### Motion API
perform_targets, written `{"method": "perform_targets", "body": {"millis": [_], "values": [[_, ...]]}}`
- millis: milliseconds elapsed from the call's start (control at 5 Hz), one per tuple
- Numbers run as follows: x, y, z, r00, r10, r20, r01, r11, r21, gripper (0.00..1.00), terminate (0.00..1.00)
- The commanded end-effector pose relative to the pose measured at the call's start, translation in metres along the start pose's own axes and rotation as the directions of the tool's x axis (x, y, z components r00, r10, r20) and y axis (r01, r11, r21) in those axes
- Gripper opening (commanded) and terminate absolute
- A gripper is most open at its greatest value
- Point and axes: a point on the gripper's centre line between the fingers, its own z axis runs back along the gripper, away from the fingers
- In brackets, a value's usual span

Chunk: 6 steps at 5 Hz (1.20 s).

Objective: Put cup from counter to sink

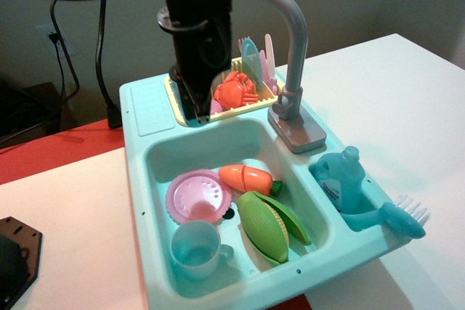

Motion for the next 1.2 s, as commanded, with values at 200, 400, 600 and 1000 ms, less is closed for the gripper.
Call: {"method": "perform_targets", "body": {"millis": [200, 400, 600, 1000], "values": [[-0.004, -0.029, -0.023, 1.0, -0.007, -0.001, 0.007, 1.0, -0.027, 0.0, 0.0], [-0.009, -0.027, -0.048, 1.0, 0.0, -0.027, 0.0, 1.0, -0.004, 0.0, 0.0], [-0.012, -0.027, -0.067, 0.999, 0.001, -0.047, -0.001, 1.0, 0.0, 0.0, 0.0], [-0.012, -0.025, -0.084, 0.999, 0.022, -0.05, -0.022, 1.0, 0.003, 0.0, 0.0]]}}
